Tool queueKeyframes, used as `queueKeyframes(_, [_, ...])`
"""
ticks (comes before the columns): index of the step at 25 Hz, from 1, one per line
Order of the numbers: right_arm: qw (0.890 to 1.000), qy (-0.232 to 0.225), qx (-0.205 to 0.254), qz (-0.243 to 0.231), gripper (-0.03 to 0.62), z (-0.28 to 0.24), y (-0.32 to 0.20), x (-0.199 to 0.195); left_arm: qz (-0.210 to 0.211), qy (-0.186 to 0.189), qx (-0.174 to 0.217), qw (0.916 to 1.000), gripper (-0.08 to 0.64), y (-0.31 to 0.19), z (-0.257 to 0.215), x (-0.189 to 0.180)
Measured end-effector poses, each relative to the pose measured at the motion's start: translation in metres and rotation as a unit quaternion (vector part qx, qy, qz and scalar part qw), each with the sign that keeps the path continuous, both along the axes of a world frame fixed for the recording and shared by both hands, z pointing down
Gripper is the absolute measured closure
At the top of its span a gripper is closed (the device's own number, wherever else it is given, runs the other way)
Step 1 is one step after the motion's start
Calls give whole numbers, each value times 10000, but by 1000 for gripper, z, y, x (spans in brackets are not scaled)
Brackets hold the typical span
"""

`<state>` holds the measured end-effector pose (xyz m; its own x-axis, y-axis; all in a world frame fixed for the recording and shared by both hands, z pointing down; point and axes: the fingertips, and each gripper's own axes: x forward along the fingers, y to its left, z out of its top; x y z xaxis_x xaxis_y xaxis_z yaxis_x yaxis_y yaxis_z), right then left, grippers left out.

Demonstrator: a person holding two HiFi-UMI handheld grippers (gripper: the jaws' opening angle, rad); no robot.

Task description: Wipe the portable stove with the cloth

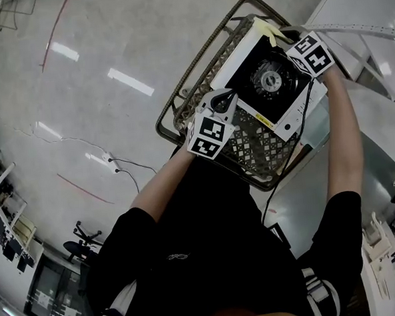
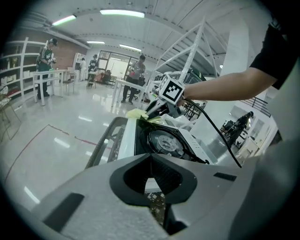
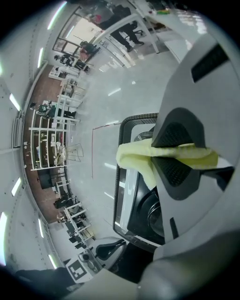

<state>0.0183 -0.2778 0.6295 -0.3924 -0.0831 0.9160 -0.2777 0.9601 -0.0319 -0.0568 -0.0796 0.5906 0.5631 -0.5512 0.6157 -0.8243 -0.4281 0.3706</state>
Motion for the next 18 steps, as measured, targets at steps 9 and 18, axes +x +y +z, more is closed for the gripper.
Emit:
queueKeyframes(9, [9862, 288, 847, -1393, 543, -9, 3, -14, 1405, -306, 721, 9870, 534, -132, -25, -9])
queueKeyframes(18, [9714, 99, 1369, -1938, 543, -11, 3, -20, 3121, -619, 220, 9478, 501, -209, -9, 55])
